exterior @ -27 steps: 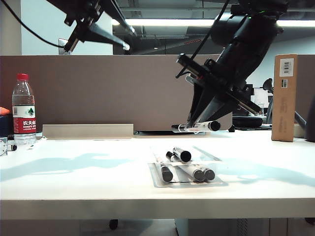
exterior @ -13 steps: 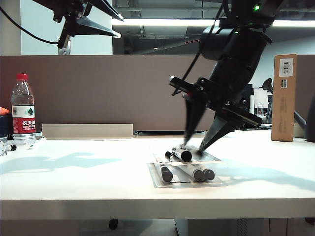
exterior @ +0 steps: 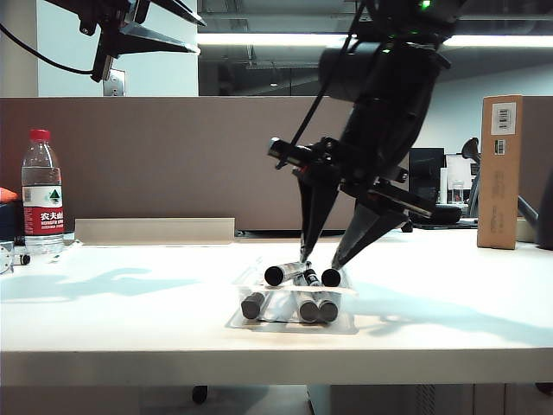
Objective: Pick up the markers scattered on the table and put them into the packaging box, making sure the markers fit the shape of the box's grooves.
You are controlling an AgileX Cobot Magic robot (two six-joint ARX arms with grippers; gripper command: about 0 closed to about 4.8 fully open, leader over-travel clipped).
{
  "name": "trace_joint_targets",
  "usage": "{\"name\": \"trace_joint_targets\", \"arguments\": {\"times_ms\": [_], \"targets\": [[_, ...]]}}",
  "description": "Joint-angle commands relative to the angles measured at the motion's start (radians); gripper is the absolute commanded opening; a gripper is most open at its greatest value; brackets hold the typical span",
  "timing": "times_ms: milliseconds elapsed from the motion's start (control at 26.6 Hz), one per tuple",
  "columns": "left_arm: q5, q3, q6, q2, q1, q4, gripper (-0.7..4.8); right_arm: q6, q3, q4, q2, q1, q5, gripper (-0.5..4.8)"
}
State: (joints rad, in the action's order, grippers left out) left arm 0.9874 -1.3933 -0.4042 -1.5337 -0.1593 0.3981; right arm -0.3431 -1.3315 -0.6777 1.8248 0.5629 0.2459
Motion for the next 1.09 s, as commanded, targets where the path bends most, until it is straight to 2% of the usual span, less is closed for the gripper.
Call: {"name": "trace_joint_targets", "arguments": {"times_ms": [38, 338, 451, 714, 864, 1090], "targets": [[0.048, -0.002, 0.008, 0.006, 0.0, -0.003, 1.48, -0.016, -0.008, 0.04, -0.006, 0.01, -0.014, 1.76], [0.049, -0.002, 0.013, 0.006, 0.0, -0.003, 1.48, -0.053, -0.008, 0.072, -0.009, 0.012, 0.03, 1.73], [0.049, -0.002, 0.015, 0.006, 0.0, -0.003, 1.47, -0.054, -0.007, 0.083, -0.008, 0.024, 0.031, 1.53], [0.049, -0.002, 0.015, 0.006, 0.0, -0.003, 1.48, -0.076, -0.007, 0.122, 0.018, 0.048, -0.003, 1.46], [0.05, -0.002, 0.015, 0.006, 0.0, -0.003, 1.47, -0.072, -0.007, 0.084, 0.028, 0.048, -0.044, 1.49], [0.049, -0.002, 0.016, 0.006, 0.0, -0.003, 1.47, -0.072, -0.007, 0.088, 0.028, 0.047, -0.045, 1.43]]}}
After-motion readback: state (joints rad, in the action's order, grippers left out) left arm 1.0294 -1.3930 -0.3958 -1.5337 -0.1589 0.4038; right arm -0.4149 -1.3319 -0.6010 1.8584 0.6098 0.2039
